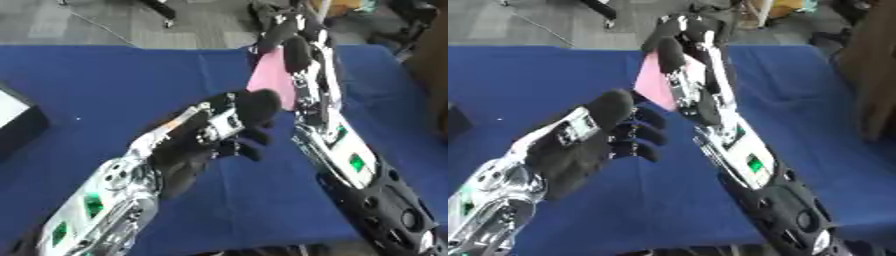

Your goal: Pick up the objects with one hand, pass them to the other hand, and then place them into the box on the other side of the table.

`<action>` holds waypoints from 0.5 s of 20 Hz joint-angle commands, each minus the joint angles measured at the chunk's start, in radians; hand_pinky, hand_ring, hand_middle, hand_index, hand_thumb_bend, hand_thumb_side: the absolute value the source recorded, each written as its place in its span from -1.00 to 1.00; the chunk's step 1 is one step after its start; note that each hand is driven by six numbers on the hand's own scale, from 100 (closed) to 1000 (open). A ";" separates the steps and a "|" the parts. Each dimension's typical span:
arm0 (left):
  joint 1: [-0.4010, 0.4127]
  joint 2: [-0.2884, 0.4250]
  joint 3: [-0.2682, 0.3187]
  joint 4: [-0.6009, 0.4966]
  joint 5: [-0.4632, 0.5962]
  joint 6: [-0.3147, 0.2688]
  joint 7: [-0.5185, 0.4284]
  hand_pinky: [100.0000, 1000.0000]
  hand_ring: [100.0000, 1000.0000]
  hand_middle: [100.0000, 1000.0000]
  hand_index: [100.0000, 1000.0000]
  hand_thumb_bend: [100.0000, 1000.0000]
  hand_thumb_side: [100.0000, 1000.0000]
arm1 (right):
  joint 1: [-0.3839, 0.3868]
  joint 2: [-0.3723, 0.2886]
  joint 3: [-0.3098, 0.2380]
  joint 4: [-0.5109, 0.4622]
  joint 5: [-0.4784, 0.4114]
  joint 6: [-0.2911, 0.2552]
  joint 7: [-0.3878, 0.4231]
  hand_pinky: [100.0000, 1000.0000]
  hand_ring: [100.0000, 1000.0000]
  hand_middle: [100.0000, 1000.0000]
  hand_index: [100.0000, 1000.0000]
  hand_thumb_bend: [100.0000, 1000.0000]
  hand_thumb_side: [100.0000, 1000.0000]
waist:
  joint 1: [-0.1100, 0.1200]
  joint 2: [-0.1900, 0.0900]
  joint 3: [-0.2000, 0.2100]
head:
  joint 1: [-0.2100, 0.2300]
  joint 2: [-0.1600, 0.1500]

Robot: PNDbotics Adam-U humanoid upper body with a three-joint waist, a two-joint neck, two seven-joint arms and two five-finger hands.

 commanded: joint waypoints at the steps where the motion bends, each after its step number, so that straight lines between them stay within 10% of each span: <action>1: -0.019 -0.057 -0.080 0.005 -0.005 0.015 -0.034 0.22 0.28 0.17 0.45 1.00 -0.10 | -0.035 0.002 -0.001 -0.015 0.008 -0.007 -0.024 -1.00 -0.82 -0.89 -0.66 -1.00 -0.18 | 0.002 -0.011 -0.002 | 0.004 -0.002; 10: -0.002 -0.086 -0.096 0.080 -0.047 -0.017 -0.038 0.25 0.32 0.21 0.48 1.00 -0.09 | -0.037 0.002 -0.005 -0.015 0.042 -0.010 -0.120 -1.00 -0.79 -0.88 -0.65 -1.00 -0.18 | -0.001 -0.012 -0.003 | 0.004 -0.002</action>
